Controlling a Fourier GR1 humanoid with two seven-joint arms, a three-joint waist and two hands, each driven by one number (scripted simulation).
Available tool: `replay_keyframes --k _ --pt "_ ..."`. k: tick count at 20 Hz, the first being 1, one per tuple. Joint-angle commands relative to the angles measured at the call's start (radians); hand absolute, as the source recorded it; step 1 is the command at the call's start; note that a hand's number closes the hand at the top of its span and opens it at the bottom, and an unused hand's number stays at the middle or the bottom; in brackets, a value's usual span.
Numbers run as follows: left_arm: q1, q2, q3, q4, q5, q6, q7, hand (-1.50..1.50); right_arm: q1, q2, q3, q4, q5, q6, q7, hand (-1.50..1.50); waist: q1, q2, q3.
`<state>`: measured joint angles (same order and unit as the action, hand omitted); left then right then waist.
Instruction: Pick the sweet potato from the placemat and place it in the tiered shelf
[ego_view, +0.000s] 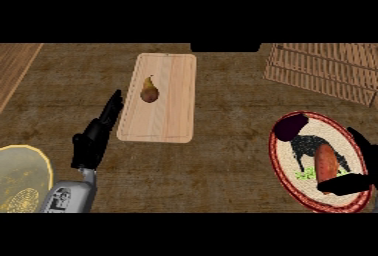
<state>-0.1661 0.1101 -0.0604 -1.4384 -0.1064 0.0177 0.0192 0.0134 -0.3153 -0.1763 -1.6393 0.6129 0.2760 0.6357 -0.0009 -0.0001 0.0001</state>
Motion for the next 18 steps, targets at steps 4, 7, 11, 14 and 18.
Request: replay_keyframes --k 4,7,11,14,18 --pt "-0.037 0.008 0.041 -0.003 0.013 -0.033 0.028 0.00 0.041 -0.009 -0.039 0.121 0.028 -0.045 -0.147 -1.50 -0.002 0.000 0.000" --pt "-0.061 -0.003 0.054 0.099 -0.027 -0.015 -0.047 0.00 -0.026 -0.007 -0.043 0.068 -0.003 0.035 -0.066 -1.50 -0.002 0.000 0.000" --pt "0.017 -0.035 -0.005 -0.072 -0.040 -0.010 0.045 0.00 -0.069 -0.011 -0.057 0.287 0.048 -0.066 -0.204 -1.50 0.004 0.000 0.000" --pt "-0.040 -0.011 0.054 0.017 -0.022 -0.032 -0.002 0.00 -0.067 0.030 -0.022 0.300 0.072 -0.086 -0.201 -1.50 0.001 0.001 0.000" --pt "-0.018 -0.004 0.057 0.022 -0.023 -0.041 -0.022 0.00 -0.006 0.035 0.060 0.179 0.111 0.004 -0.128 1.50 0.000 0.000 0.000"
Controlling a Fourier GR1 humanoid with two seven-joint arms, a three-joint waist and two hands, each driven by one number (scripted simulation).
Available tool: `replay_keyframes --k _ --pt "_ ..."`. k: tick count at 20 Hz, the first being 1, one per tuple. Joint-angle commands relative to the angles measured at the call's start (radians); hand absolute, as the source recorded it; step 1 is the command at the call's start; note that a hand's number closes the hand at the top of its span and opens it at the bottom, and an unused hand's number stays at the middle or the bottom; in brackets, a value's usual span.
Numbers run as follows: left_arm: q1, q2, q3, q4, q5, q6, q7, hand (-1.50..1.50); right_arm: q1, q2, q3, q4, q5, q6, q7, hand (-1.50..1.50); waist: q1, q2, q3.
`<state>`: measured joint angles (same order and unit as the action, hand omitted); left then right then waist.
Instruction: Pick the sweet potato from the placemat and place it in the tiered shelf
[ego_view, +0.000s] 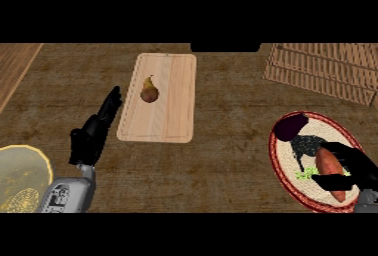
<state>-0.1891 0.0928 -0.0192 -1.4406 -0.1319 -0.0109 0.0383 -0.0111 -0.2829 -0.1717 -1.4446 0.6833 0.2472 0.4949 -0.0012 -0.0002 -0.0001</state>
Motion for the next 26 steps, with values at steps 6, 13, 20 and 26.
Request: replay_keyframes --k 6,13,20,26 --pt "0.029 -0.037 -0.026 -0.013 -0.032 0.017 -0.019 0.00 0.029 -0.032 0.016 0.028 0.074 -0.053 -0.138 1.50 0.000 0.000 0.000" --pt "0.001 -0.002 0.001 0.032 -0.011 -0.026 -0.045 0.00 -0.227 0.234 0.252 0.005 0.277 -0.149 0.187 1.50 0.031 0.006 -0.001" --pt "0.028 -0.038 -0.033 0.014 -0.038 0.002 -0.066 0.00 -0.455 0.281 0.468 0.230 0.217 -0.419 0.361 1.50 0.031 0.004 0.001" --pt "0.008 0.000 0.007 -0.002 -0.004 -0.030 -0.004 0.00 -0.558 0.282 0.474 0.067 0.168 -0.624 0.413 1.50 0.021 0.000 0.000"
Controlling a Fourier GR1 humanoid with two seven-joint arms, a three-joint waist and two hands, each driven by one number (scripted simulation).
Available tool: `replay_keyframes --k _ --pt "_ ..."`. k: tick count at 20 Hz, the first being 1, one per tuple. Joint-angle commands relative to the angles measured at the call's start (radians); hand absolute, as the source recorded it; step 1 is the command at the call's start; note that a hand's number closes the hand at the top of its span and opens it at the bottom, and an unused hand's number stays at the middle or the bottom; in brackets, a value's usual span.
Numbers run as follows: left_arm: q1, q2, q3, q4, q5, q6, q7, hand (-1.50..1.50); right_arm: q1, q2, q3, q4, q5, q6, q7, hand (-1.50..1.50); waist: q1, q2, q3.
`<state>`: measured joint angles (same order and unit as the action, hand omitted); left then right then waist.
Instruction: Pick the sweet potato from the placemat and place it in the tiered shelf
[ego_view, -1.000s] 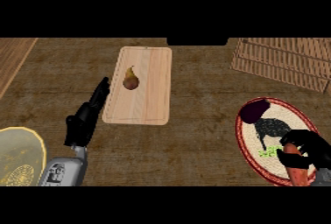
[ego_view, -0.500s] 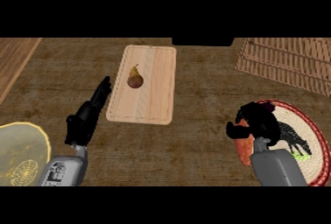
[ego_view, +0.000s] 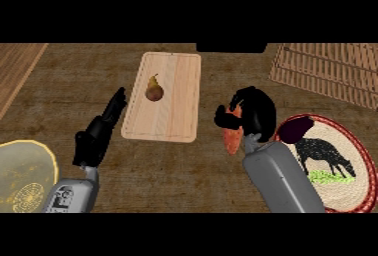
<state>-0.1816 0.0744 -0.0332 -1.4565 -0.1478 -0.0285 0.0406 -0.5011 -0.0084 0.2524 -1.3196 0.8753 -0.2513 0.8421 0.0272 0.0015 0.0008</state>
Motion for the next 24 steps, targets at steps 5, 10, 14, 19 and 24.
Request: replay_keyframes --k 5,10,14,19,24 --pt "0.071 -0.004 -0.006 -0.070 0.003 0.003 0.024 0.00 -0.108 0.008 0.020 -0.167 0.099 -0.080 0.135 1.50 -0.022 -0.006 -0.001" --pt "0.021 -0.008 0.004 0.024 -0.018 0.017 -0.036 0.00 -0.191 -0.014 0.000 -0.236 0.270 0.014 0.283 1.50 -0.032 -0.004 -0.002" --pt "0.041 -0.014 -0.001 -0.034 -0.020 0.027 -0.007 0.00 -0.243 -0.022 -0.027 -0.279 0.369 0.097 0.328 1.50 -0.028 -0.005 -0.001" --pt "-0.005 -0.011 0.006 0.005 -0.027 0.028 0.003 0.00 -0.360 -0.109 -0.189 -0.265 0.355 0.140 0.271 1.50 -0.027 -0.002 -0.001" --pt "-0.005 0.003 0.024 0.032 0.004 -0.008 -0.013 0.00 -0.423 -0.192 -0.264 -0.242 0.375 0.235 0.240 1.50 -0.027 -0.002 -0.001"
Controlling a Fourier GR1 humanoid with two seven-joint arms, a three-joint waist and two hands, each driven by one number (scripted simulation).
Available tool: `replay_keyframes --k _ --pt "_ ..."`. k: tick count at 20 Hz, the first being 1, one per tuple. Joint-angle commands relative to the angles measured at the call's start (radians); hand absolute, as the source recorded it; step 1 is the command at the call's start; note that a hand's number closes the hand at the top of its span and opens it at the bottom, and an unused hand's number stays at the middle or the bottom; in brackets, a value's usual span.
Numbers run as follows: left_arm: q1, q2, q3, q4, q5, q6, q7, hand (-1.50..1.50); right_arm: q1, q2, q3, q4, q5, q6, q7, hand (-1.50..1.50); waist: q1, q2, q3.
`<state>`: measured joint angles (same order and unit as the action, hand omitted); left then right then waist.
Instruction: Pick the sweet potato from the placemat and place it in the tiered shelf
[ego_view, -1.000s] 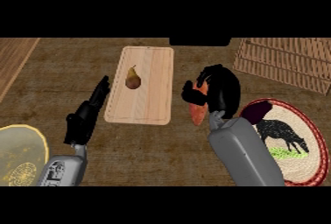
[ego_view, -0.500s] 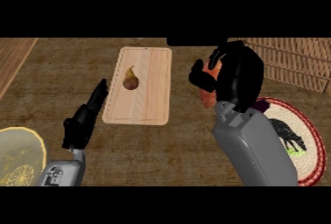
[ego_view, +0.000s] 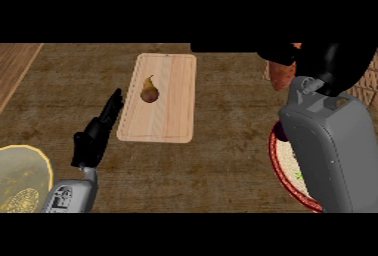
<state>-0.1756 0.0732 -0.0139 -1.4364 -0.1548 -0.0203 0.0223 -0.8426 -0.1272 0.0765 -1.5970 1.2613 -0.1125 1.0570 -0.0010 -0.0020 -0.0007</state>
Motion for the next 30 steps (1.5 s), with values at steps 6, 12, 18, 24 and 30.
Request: replay_keyframes --k 6,12,18,24,30 --pt "0.020 -0.013 -0.027 -0.113 -0.020 0.018 0.077 0.00 -0.125 -0.098 -0.147 0.085 0.015 0.054 0.000 1.50 0.009 0.000 0.001" --pt "-0.016 0.007 0.010 0.002 -0.001 -0.012 0.010 0.00 -0.159 -0.151 -0.186 0.143 0.029 0.042 -0.037 1.50 0.004 0.002 0.000" --pt "0.028 0.017 0.020 0.016 0.017 -0.036 -0.059 0.00 -0.239 -0.251 -0.246 0.305 -0.008 0.005 -0.161 1.50 0.009 0.004 0.000" --pt "-0.018 -0.001 0.009 0.018 0.007 -0.026 -0.013 0.00 -0.251 -0.324 -0.282 0.476 -0.008 -0.110 -0.288 1.50 0.011 0.006 0.000" --pt "-0.020 -0.024 -0.008 -0.034 -0.006 0.000 0.031 0.00 -0.239 -0.326 -0.221 0.649 0.090 -0.244 -0.360 1.50 0.024 0.010 0.001"
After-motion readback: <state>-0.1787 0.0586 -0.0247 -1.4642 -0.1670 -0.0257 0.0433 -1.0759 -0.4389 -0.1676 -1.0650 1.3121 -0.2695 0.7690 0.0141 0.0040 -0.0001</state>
